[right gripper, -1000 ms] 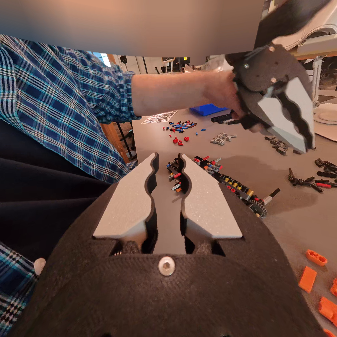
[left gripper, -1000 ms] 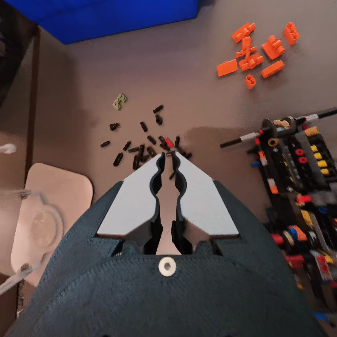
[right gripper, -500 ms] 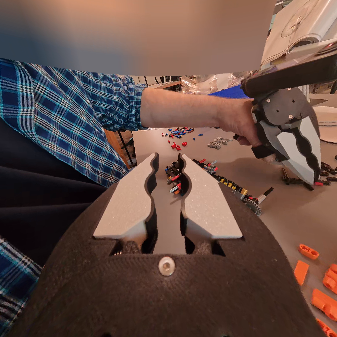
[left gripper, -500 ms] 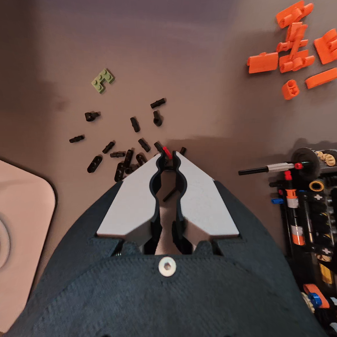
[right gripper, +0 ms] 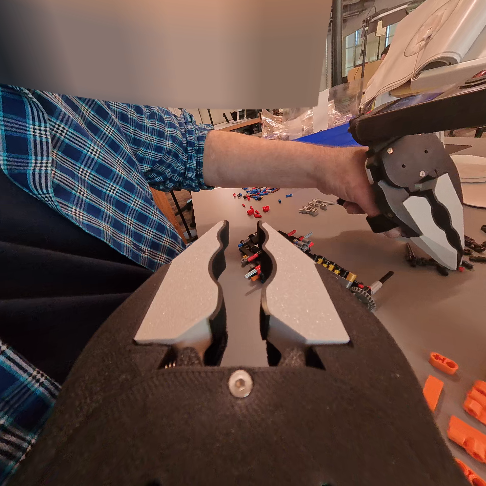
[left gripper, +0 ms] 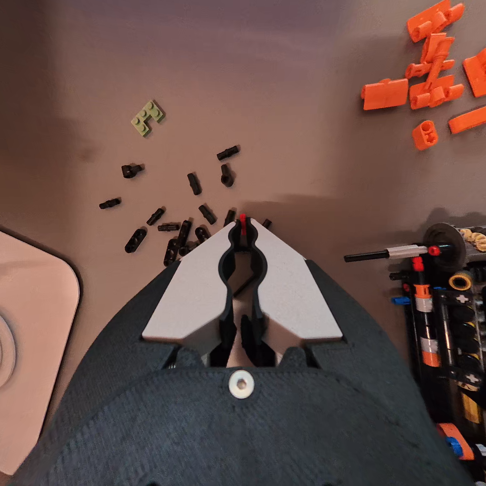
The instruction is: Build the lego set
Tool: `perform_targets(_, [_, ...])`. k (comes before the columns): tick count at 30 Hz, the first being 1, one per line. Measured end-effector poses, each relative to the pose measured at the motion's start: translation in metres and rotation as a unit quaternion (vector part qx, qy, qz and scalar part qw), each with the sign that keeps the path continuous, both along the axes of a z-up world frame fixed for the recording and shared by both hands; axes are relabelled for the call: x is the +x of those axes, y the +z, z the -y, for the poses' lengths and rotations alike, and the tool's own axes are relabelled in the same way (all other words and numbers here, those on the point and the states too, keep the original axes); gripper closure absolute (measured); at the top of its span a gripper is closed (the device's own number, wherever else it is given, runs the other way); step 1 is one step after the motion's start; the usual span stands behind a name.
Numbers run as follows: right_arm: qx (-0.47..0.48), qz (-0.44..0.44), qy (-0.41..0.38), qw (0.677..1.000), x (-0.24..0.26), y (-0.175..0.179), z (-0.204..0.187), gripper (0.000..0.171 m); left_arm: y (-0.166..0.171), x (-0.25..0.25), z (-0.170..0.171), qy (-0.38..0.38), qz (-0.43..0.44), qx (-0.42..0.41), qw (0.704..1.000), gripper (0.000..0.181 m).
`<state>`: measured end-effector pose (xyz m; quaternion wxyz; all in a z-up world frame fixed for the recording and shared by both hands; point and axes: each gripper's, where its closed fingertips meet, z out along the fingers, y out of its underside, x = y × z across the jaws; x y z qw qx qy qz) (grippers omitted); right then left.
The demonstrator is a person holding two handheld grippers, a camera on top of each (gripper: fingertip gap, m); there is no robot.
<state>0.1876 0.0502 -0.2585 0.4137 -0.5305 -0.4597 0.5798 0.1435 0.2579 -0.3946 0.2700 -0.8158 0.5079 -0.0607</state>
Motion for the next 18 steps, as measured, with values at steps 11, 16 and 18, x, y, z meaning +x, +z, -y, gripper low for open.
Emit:
perform_targets(11, [0.000,-0.002,0.000,1.000,0.001,0.000,0.000,0.153,0.063,-0.029,0.014,0.026,0.052,0.053,0.997,0.180])
perform_targets(16, [0.001,0.002,0.004,1.000,-0.001,-0.002,0.002,0.153,0.096,-0.090,0.052,0.089,0.046,0.082,0.992,0.180])
perform_targets(18, [0.002,0.004,0.006,1.000,-0.002,-0.003,0.003,0.153,0.102,-0.120,0.076,0.122,0.042,0.085,0.988,0.180])
